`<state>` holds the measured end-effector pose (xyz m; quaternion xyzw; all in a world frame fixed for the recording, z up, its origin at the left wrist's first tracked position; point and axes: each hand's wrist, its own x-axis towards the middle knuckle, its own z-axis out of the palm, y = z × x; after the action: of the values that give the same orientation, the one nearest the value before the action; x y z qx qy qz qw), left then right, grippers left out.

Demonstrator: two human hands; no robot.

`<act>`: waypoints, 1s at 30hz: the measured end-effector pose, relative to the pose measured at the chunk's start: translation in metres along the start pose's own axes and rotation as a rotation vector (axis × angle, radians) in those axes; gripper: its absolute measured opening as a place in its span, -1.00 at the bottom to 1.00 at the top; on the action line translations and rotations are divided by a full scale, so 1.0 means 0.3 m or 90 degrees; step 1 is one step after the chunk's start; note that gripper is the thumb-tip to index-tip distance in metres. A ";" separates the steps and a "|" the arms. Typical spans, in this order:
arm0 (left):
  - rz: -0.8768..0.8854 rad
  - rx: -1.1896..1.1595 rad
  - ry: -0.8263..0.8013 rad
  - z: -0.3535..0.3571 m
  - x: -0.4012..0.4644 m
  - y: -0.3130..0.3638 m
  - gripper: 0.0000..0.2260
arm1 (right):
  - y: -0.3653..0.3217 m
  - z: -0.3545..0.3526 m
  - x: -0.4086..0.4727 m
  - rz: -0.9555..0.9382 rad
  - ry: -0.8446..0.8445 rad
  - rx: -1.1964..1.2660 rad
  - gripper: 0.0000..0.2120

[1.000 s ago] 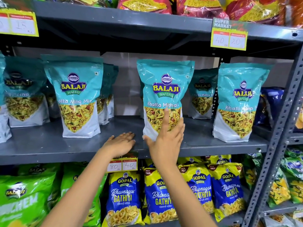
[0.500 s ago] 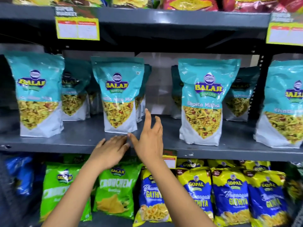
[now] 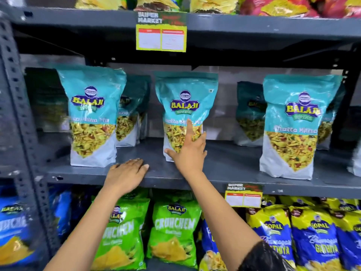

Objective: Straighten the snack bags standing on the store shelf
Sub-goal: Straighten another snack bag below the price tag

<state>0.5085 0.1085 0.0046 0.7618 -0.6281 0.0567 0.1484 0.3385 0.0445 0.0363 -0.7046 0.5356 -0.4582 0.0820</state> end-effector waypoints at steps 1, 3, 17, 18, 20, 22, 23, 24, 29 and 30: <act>-0.002 0.010 0.009 0.003 0.008 -0.011 -0.51 | -0.009 0.011 0.006 0.013 0.001 -0.007 0.13; 0.005 0.017 0.017 0.010 0.021 -0.019 -0.50 | -0.018 0.026 0.014 0.034 -0.001 -0.020 0.16; 0.014 0.004 0.069 0.040 0.034 -0.026 -0.50 | -0.008 0.015 -0.041 0.047 0.020 -0.078 0.14; 0.014 0.006 0.067 0.040 0.034 -0.025 -0.50 | -0.010 0.008 -0.057 0.046 0.023 -0.080 0.14; 0.015 0.011 0.064 0.040 0.034 -0.025 -0.50 | -0.011 -0.008 -0.091 0.036 0.031 -0.078 0.14; 0.013 0.010 0.058 0.040 0.035 -0.025 -0.50 | -0.011 -0.026 -0.122 0.023 0.038 -0.076 0.13; 0.014 0.009 0.052 0.040 0.035 -0.026 -0.49 | -0.011 -0.036 -0.134 0.018 0.039 -0.077 0.13; 0.016 0.010 0.045 0.039 0.035 -0.026 -0.49 | -0.012 -0.046 -0.146 0.016 0.039 -0.079 0.13; 0.032 0.012 0.020 0.025 0.034 -0.030 -0.50 | -0.026 -0.094 -0.198 0.014 0.039 -0.089 0.14; 0.033 0.011 0.018 0.023 0.033 -0.029 -0.50 | -0.028 -0.102 -0.209 0.013 0.042 -0.089 0.14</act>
<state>0.5184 0.0985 -0.0006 0.7458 -0.6448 0.0767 0.1491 0.3214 0.1114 0.0236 -0.6878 0.5758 -0.4416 0.0195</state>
